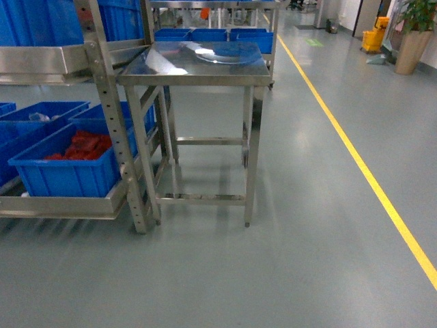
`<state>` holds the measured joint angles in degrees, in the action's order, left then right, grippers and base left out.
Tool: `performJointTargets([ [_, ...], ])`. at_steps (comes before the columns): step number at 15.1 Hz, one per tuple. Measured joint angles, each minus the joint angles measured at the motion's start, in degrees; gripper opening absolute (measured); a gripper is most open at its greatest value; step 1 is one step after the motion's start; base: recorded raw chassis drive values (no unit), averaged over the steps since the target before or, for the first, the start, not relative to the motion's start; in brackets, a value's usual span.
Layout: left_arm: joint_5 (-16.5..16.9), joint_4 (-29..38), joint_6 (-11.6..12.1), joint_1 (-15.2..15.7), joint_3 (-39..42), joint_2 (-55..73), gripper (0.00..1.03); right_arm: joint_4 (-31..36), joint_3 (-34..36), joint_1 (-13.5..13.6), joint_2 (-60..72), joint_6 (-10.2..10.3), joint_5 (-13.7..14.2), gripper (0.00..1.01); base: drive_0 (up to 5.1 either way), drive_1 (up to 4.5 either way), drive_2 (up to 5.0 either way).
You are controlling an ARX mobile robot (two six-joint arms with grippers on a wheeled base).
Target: Sort blue parts and orange caps into right shelf containers
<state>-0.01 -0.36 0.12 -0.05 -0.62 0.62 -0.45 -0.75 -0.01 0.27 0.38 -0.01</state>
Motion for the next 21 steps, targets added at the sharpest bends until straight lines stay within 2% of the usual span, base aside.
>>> performJointTargets([
  [21, 0.0, 0.1, 0.0, 0.0, 0.0, 0.0, 0.43, 0.3, 0.0, 0.0, 0.0, 0.0, 0.0, 0.46, 0.0, 4.25, -4.2],
])
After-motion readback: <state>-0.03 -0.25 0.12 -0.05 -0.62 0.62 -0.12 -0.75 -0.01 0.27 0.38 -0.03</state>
